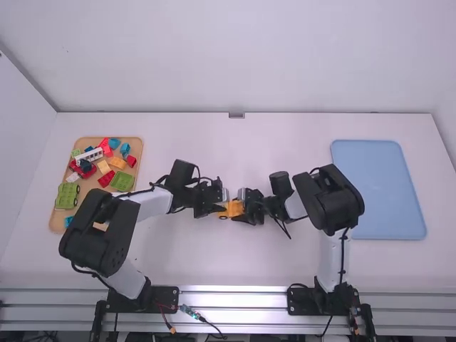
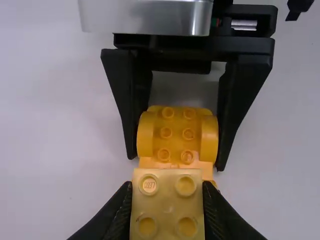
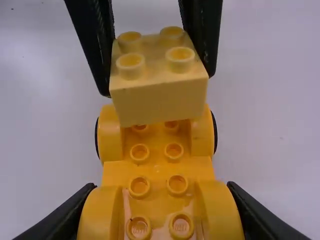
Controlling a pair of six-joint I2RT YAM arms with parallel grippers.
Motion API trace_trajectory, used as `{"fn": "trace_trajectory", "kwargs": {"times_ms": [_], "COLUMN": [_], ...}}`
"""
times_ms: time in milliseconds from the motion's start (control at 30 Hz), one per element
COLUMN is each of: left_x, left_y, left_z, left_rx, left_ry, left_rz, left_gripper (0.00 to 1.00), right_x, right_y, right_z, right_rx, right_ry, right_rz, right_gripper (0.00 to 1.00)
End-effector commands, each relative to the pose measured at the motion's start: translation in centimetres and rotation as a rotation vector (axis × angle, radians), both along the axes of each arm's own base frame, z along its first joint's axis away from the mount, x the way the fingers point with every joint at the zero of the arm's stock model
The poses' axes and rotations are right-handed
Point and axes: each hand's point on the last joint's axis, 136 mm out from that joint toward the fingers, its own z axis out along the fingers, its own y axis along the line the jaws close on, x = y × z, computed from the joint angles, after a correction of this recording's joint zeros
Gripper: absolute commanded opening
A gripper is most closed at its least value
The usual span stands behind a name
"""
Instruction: Assemble lego blocks to make yellow taxi
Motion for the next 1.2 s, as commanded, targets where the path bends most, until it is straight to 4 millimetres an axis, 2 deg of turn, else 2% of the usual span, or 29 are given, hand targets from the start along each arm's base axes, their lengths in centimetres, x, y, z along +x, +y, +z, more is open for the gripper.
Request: {"fn": "trace_trajectory", "kwargs": {"times_ms": [0,133,633,733,1000,1167], "left_x": [-0.1,-0.2,-1.4,-1.3,-1.2,-0.8], "left_y": [-0.5,-0.4,-0.4,0.1,-0.2,-0.3], "left_z": [0.1,0.0,-1.1,-1.7,-1.6,-2.9], "left_rx": [-0.009,-0.006,0.006,0.040,0.034,0.041], "left_ry": [-0.006,-0.023,-0.010,-0.011,-0.023,0.005], "left_rz": [-0.027,-0.040,-0.046,-0.027,-0.036,-0.034], "left_gripper": [0.02,0.02,0.02,0.02,0.02,0.02], "right_x": [0.5,0.5,0.5,0.5,0.5,0.4], "right_y": [-0.6,-0.6,-0.6,-0.6,-0.6,-0.6], "right_z": [-1.3,-1.3,-1.3,-1.3,-1.3,-1.2], "right_rx": [-0.061,-0.061,-0.060,-0.060,-0.060,-0.056], "right_ry": [-0.007,-0.007,-0.007,-0.006,-0.006,-0.001], "right_rz": [-0.039,-0.040,-0.039,-0.039,-0.039,-0.036], "right_gripper": [0.30,0.25,0.26,0.26,0.26,0.26]}}
